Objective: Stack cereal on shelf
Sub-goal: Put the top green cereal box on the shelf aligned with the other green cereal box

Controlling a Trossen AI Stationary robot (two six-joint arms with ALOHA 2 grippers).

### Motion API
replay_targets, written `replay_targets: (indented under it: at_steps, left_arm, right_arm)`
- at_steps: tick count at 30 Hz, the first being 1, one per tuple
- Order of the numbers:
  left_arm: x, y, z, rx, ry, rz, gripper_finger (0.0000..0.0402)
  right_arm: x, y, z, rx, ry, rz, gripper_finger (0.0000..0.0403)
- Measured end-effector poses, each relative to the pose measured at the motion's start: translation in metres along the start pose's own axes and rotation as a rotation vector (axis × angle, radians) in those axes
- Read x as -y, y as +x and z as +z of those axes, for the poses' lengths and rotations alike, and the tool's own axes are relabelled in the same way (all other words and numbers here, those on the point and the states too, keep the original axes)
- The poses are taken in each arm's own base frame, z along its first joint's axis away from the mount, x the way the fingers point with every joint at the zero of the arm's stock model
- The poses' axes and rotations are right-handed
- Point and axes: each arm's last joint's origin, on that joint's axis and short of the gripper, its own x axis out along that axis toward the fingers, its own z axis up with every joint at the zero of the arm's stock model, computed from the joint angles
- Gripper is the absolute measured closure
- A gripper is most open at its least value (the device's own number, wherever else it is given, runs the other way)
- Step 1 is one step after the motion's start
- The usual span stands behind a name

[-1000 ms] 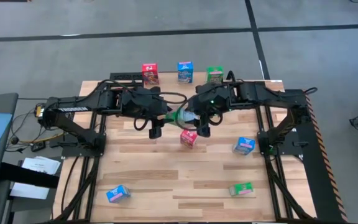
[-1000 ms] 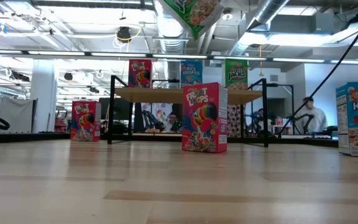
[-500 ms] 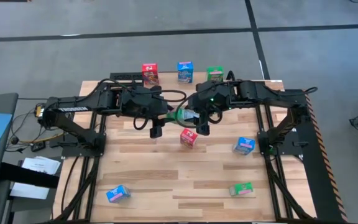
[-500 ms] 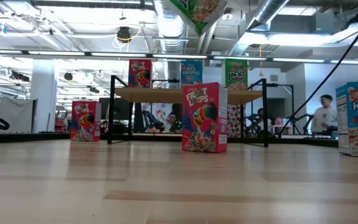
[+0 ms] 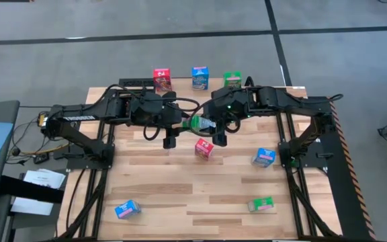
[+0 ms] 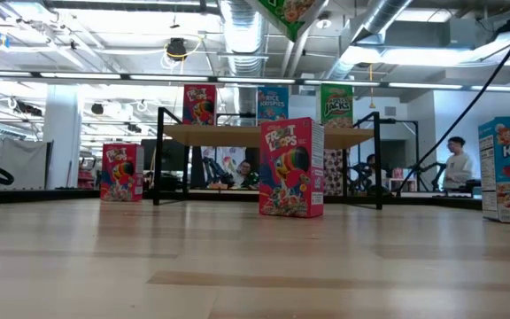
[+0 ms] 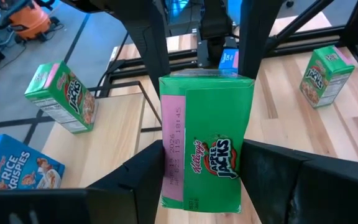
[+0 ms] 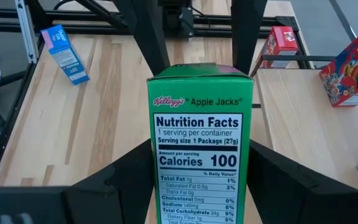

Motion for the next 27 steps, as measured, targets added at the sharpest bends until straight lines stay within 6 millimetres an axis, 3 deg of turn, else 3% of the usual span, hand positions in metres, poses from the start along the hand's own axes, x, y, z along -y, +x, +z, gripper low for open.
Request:
replay_targets:
  at_steps: [17,27]
  left_arm:
    - [-0.0001,0.0,0.0,0.001,0.014,-0.005,0.0223]
    - [-0.0006,0.0001,-0.0002,0.0,0.006,-0.005,0.0223]
  right_arm:
    - [0.0,0.0,-0.0001,-0.001,0.002,0.002,0.0149]
    - [0.0,0.0,-0.0001,-0.001,0.003,0.002,0.0206]
